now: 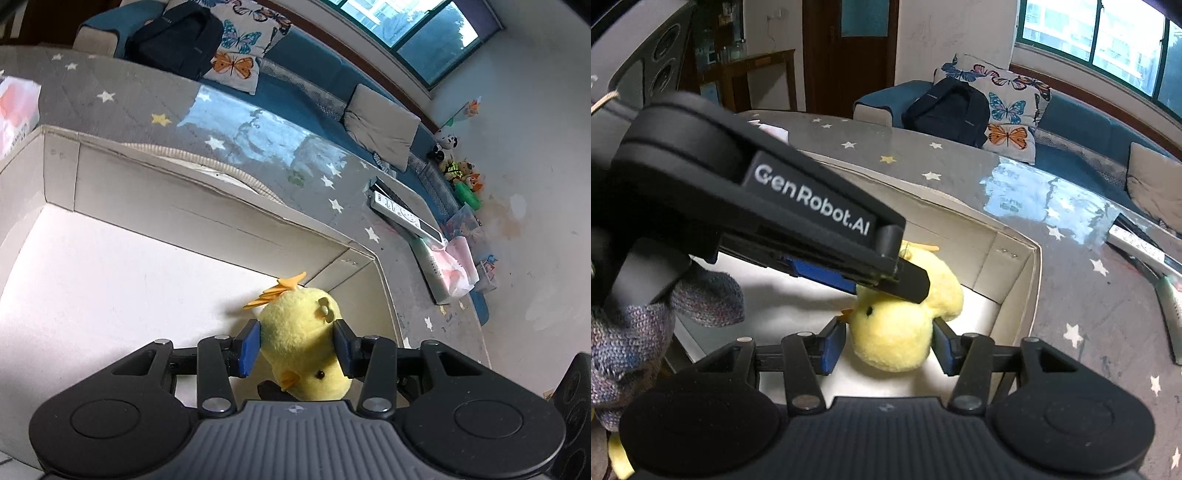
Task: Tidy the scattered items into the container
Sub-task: 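Carry the chick into the box and open the right gripper, then move the right gripper to the green clay packet and close it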
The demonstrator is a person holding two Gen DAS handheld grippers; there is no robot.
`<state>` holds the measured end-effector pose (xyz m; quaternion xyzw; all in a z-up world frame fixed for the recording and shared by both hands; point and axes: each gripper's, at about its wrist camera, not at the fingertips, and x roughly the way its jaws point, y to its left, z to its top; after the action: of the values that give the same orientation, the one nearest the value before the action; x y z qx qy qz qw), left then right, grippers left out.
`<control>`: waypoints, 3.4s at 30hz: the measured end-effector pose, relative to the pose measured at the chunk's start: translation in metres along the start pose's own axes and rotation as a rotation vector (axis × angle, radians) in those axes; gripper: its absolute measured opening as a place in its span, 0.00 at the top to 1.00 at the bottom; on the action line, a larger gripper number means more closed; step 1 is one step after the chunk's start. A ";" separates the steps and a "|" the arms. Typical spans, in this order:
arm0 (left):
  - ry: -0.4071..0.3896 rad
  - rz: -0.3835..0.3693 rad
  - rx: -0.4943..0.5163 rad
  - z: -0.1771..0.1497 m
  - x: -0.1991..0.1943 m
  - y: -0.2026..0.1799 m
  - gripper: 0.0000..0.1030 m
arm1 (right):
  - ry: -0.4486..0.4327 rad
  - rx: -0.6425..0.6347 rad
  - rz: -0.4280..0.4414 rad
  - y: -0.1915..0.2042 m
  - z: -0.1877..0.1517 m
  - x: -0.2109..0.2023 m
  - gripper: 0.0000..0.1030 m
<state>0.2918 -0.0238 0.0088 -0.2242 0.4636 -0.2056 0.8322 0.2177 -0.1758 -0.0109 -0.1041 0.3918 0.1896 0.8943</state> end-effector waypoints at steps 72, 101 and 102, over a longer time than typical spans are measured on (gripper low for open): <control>0.082 -0.078 0.178 -0.162 -0.057 -0.078 0.57 | -0.067 0.133 -0.013 -0.002 -0.161 -0.106 0.28; 0.116 -0.110 0.078 -0.162 -0.034 -0.070 0.57 | -0.063 0.160 -0.026 -0.002 -0.164 -0.110 0.57; 0.118 -0.109 0.081 -0.163 -0.033 -0.070 0.57 | -0.064 0.161 -0.026 -0.003 -0.164 -0.110 0.59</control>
<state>0.1259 -0.0926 -0.0055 -0.2028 0.4902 -0.2821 0.7993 0.0419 -0.2615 -0.0400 -0.0308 0.3756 0.1493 0.9142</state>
